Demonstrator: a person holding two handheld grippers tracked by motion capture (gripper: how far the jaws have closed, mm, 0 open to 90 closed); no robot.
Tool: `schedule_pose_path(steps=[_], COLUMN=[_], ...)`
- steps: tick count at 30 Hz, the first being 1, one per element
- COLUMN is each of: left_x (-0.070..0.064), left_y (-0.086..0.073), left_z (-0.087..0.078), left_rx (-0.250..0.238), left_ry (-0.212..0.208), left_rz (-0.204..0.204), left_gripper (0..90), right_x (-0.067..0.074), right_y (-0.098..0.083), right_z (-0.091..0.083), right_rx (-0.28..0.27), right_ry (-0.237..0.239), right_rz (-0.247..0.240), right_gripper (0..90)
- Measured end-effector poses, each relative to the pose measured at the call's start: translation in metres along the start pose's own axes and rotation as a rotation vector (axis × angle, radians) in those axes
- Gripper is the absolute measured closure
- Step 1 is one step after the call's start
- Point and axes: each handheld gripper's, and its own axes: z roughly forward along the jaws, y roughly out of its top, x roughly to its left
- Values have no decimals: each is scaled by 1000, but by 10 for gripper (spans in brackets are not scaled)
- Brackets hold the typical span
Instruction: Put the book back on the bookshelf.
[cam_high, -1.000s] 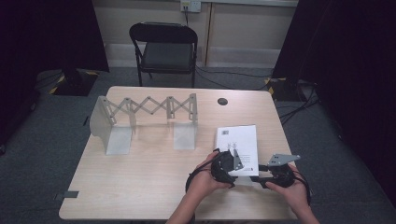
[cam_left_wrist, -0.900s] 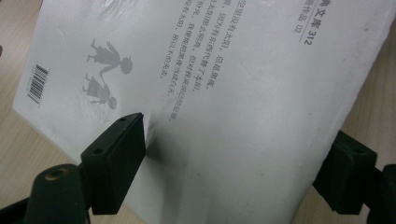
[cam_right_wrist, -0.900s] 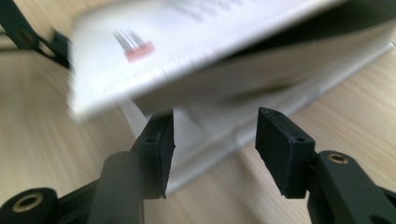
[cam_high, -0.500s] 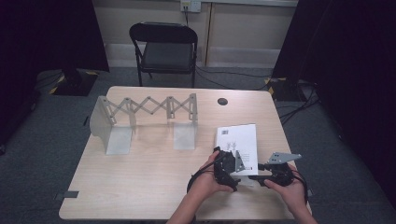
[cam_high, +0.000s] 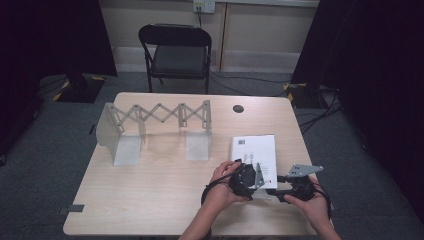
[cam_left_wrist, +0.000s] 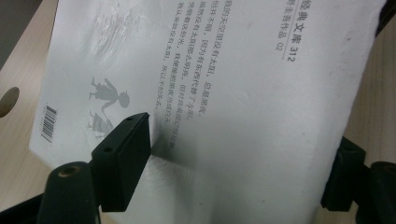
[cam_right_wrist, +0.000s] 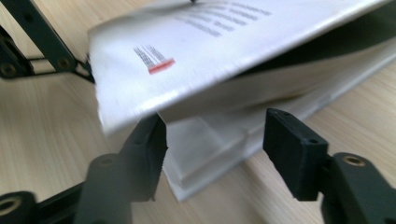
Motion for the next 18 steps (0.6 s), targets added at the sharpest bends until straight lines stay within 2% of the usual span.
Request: schedule_pose_path(steps=[3, 4, 6, 9, 11, 12, 13, 15, 16, 18], left_x=[0, 1, 4, 5, 7, 7, 7, 9, 11, 12], left_y=[0, 0, 2, 3, 5, 7, 7, 8, 8, 10], left_z=[-3, -5, -11, -12, -15, -17, -17, -19, -22, -25], left_rx=[-7, -13, -9, -7, 19, 31, 31, 35, 35, 45], left_ry=[1, -4, -21, -23, -35, -38, -38, -51, -64, -72], left_rz=[13, 18, 9, 5, 23, 27, 27, 23, 14, 11], left_gripper=[274, 302, 328, 354, 365, 375, 378, 383, 385, 394], right_x=[-1, -2, -5, -6, -7, -6, -6, -5, -6, -7], right_y=[-4, -8, -10, -9, -9, -10, -10, -14, -18, -22], right_z=[-2, -3, -5, -7, -8, -8, -8, -11, -15, -17], right_rx=[16, 39, 19, 13, 22, 43, 43, 48, 47, 67], right_ry=[6, -3, 10, 9, -3, -4, -4, -20, -4, -20], right_rz=[-24, -49, -34, -45, -62, -80, -80, -122, -115, -127], right_gripper=[357, 349, 342, 330, 326, 322, 322, 315, 302, 297])
